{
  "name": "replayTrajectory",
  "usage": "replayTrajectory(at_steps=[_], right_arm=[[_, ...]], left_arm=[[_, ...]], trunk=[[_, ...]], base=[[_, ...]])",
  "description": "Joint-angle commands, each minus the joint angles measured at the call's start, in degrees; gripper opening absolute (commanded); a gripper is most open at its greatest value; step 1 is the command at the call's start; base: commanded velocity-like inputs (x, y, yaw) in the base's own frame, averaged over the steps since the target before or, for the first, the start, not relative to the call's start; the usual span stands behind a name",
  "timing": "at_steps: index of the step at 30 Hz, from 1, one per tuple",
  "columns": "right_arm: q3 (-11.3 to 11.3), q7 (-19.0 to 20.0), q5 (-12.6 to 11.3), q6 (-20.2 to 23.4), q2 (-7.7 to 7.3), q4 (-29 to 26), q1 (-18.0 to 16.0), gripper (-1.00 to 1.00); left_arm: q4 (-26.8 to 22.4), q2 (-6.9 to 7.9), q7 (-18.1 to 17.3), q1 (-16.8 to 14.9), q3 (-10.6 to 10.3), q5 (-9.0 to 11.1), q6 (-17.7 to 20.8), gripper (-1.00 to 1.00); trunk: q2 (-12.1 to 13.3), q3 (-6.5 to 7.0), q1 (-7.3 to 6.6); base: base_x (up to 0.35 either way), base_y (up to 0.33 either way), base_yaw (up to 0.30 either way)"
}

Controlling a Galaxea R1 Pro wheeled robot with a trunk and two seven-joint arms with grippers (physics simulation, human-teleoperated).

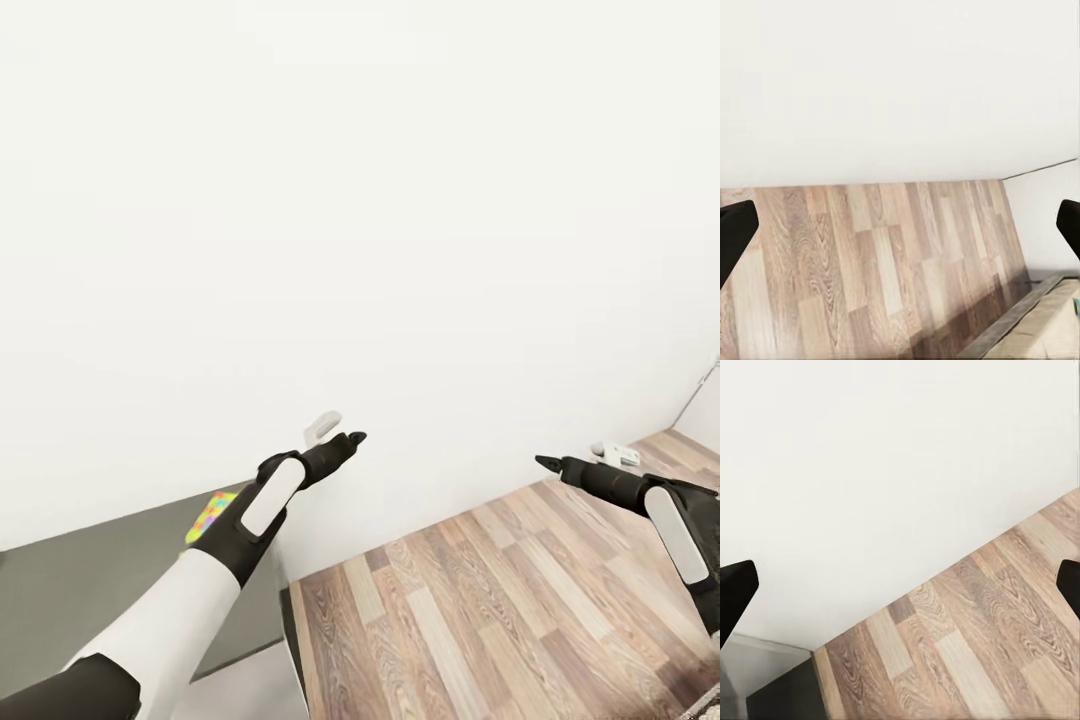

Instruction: Put all the toys in the child's room - the three board games (two on the bed and one on the table), the two jigsaw puzzles on the table, and the tennis ball on the table - inside the toy box on the table in the child's room.

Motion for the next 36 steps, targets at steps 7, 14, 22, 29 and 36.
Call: replayTrajectory(at_steps=[7, 14, 22, 29, 36], right_arm=[[2.9, 0.9, 0.2, 0.3, 0.57, 0.5, -0.2, 1.0], [5.5, 1.3, 0.3, -0.2, 2.97, 3.4, -0.7, 1.0], [5.8, 1.3, 0.3, -0.2, 3.32, 3.4, -0.8, 1.0], [6.0, 1.3, 0.2, -0.2, 3.55, 4.0, -1.1, 1.0], [6.1, 1.3, 0.2, -0.2, 3.69, 5.8, -2.5, 1.0]], left_arm=[[0.1, 0.49, 0.5, 1.2, 0.1, 0.4, -0.2, 1.0], [0.3, 0.96, 0.3, 2.6, 0.1, 0.3, -2.6, 1.0], [0.3, 1.04, 0.0, 2.7, -0.1, 0.2, -3.0, 1.0], [1.2, 1.59, -3.6, 3.4, 0.0, 0.3, -3.1, 1.0], [3.3, 2.08, -8.7, 3.8, 0.3, 0.4, -3.2, 1.0]], trunk=[[-0.1, 0.45, 0.04], [-0.1, 1.02, 0.04], [-0.1, 1.65, 0.04], [-0.1, 2.17, 0.04], [-0.1, 2.67, 0.04]], base=[[0.0, 0.0, -0.182], [0.0, 0.0, -0.181], [0.0, 0.0, -0.178], [0.0, 0.0, -0.176], [0.0, 0.0, -0.179]])
